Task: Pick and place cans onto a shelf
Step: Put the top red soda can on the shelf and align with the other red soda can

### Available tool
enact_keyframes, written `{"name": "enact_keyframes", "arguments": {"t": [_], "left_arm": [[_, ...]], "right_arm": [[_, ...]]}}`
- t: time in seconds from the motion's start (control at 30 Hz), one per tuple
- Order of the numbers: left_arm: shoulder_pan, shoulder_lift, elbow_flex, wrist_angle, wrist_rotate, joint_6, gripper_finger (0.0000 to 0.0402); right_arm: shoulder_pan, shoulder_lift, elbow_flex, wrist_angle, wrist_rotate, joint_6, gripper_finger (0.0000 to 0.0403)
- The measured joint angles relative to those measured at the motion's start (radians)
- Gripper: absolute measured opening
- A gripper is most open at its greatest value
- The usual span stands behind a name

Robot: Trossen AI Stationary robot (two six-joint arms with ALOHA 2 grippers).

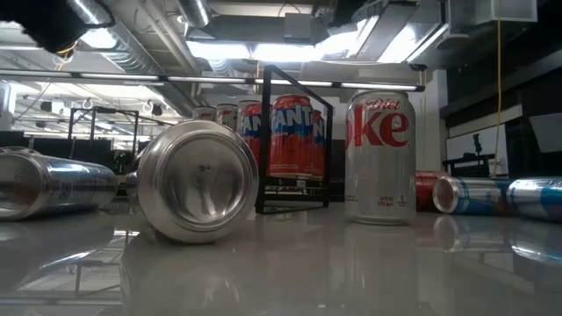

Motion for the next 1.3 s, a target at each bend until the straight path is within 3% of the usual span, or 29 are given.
{"name": "enact_keyframes", "arguments": {"t": [0.5, 0.77, 1.3], "left_arm": [[-0.171, 0.25, 0.0, 0.002, -0.125, 0.004, 0.0322], [-0.194, 0.342, 0.0, 0.046, -0.186, 0.004, 0.0322], [-0.196, 0.502, 0.005, 0.079, -0.21, 0.005, 0.0322]], "right_arm": [[0.0, 0.0, 0.0, 0.004, 0.0, 0.0, 0.039], [0.0, 0.0, 0.0, 0.006, -0.001, 0.001, 0.039], [0.0, 0.0, 0.0, 0.006, -0.001, 0.002, 0.039]]}}
